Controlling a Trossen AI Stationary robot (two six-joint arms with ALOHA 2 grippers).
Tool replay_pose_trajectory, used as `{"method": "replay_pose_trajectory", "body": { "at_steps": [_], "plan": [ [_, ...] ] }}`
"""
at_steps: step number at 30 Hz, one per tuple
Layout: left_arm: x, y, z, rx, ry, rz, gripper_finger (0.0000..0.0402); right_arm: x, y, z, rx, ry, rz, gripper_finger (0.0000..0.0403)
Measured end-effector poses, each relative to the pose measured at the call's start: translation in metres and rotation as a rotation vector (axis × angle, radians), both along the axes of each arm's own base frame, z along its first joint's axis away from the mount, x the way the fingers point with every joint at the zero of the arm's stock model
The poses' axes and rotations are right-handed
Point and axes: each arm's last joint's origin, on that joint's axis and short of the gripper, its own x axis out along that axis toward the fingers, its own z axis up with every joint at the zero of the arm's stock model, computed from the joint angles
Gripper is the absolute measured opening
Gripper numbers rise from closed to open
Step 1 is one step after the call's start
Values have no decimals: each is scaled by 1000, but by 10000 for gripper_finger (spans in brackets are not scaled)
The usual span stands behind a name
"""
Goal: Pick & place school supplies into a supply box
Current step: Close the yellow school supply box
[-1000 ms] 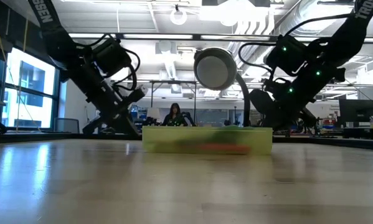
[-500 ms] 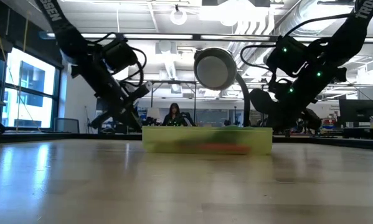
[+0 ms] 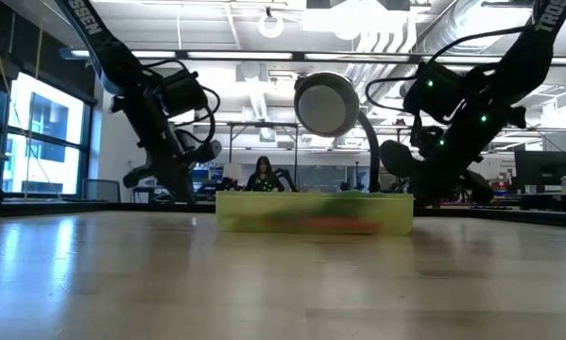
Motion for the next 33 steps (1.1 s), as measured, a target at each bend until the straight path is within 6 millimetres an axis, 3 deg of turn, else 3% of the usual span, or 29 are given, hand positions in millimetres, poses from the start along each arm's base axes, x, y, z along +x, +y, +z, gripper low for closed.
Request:
{"method": "replay_pose_trajectory", "body": {
  "at_steps": [8,20,33],
  "plan": [
    [9,2,5,12,-112,-89,13,11,-2,-15,-27,-15,21,0],
    [23,8,-13,25,-165,-198,21,13,-4,-17,-32,-14,65,0],
    [26,7,-17,-4,-196,-93,38,14,-4,-16,-32,-23,67,0]
  ]
}}
